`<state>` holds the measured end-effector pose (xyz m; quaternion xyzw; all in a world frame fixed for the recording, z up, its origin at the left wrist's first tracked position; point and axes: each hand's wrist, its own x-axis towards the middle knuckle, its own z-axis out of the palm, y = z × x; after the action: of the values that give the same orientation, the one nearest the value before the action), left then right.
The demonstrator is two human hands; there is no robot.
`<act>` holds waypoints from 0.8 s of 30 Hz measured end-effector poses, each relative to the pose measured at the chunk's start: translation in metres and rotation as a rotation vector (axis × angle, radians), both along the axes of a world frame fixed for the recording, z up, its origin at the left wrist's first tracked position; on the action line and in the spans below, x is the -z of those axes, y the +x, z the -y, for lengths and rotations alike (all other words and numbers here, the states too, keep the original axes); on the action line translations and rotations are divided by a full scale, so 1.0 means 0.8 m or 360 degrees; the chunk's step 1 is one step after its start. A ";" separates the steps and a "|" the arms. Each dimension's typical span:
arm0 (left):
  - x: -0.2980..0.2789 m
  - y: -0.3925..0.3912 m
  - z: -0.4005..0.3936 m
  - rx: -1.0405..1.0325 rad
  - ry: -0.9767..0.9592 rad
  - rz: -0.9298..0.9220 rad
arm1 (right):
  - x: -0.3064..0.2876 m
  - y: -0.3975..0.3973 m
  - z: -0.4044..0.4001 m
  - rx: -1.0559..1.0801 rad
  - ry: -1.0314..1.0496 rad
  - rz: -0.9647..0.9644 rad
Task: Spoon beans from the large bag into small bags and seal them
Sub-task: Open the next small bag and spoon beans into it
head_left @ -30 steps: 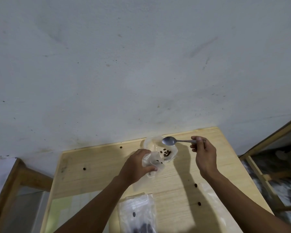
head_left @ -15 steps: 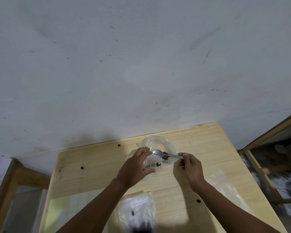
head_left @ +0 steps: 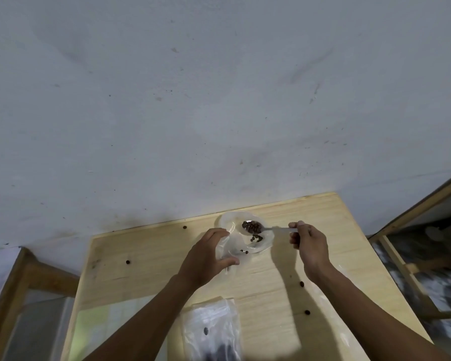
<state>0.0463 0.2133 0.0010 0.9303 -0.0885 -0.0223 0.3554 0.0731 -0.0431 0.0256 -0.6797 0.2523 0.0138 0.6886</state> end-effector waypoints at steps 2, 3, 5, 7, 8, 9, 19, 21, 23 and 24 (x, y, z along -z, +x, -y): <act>0.001 0.001 0.001 -0.0075 -0.0051 -0.0013 | -0.014 0.004 0.004 -0.0004 -0.0021 0.0058; 0.002 0.002 0.002 -0.0109 -0.0076 -0.0021 | -0.020 0.005 0.006 -0.0009 -0.0030 0.0083; 0.002 0.003 0.004 -0.0167 -0.0124 -0.0036 | -0.033 0.005 0.008 -0.0025 -0.0044 0.0130; 0.001 0.005 0.007 -0.0228 -0.0170 -0.0054 | -0.044 0.002 0.006 -0.0059 -0.0057 0.0171; -0.001 0.006 0.008 -0.0261 -0.0193 -0.0077 | -0.048 -0.001 0.004 -0.0084 -0.0068 0.0191; -0.002 0.008 0.009 -0.0287 -0.0216 -0.0100 | -0.051 -0.003 0.002 -0.0112 -0.0081 0.0212; -0.013 0.009 0.006 -0.0405 -0.0309 -0.0179 | -0.055 -0.015 -0.011 -0.0299 -0.0203 0.0474; -0.016 0.007 0.002 -0.0399 -0.0259 -0.0147 | -0.054 -0.012 -0.010 -0.0234 -0.0216 0.0471; -0.018 0.006 -0.002 -0.0390 -0.0228 -0.0121 | -0.051 -0.009 -0.009 -0.0164 -0.0226 0.0448; -0.020 0.005 -0.004 -0.0391 -0.0217 -0.0111 | -0.048 -0.008 -0.010 -0.0126 -0.0218 0.0424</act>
<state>0.0505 0.2165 0.0173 0.9064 0.0371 -0.0049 0.4207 0.0668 -0.0352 0.0642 -0.7303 0.1321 -0.0664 0.6669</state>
